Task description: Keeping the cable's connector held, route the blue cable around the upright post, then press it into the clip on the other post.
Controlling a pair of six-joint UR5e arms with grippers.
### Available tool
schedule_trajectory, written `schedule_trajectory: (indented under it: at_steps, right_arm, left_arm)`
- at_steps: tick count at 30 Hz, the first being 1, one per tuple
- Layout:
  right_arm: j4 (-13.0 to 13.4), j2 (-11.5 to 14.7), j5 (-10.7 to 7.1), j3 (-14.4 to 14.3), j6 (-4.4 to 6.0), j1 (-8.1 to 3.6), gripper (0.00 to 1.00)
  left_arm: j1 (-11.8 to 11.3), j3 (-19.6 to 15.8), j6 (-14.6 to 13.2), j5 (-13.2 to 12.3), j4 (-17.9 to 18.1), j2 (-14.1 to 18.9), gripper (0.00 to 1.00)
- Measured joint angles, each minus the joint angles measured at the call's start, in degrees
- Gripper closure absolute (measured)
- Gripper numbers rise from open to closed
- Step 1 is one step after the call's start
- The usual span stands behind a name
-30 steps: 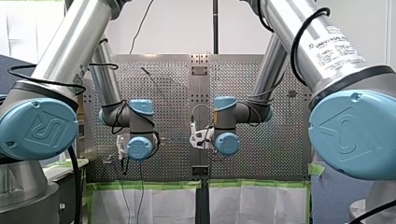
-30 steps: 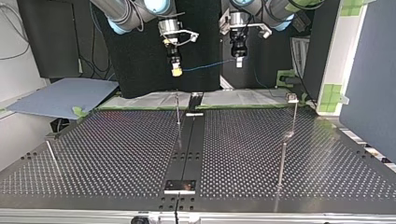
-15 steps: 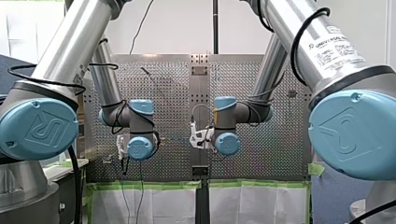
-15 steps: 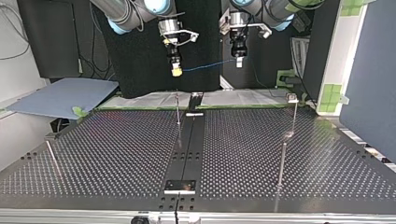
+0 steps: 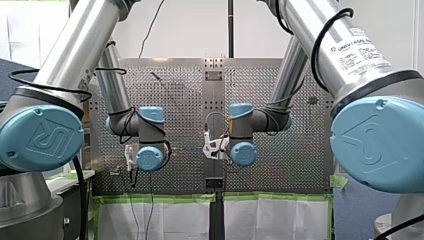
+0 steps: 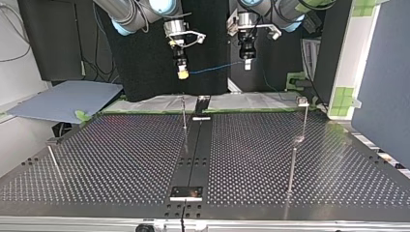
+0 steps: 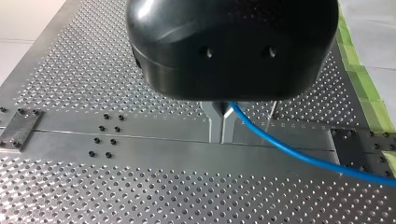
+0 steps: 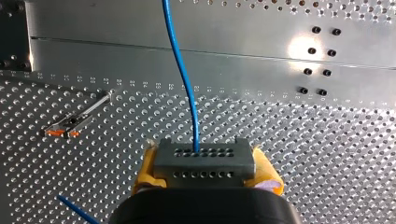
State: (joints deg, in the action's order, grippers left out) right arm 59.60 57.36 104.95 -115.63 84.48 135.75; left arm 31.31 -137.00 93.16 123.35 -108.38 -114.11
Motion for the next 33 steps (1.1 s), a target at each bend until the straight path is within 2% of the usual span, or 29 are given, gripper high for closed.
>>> schedule_trajectory:
  at_steps: [21,33]
  right_arm:
    - [-0.02,-0.01,0.0,0.0,0.0,-0.01,1.0]
    - [-0.08,-0.09,0.0,0.0,0.0,0.01,1.0]
  left_arm:
    - [-0.01,-0.05,0.01,-0.01,0.02,0.03,1.0]
    - [-0.17,-0.09,0.26,-0.18,0.35,-1.21,1.0]
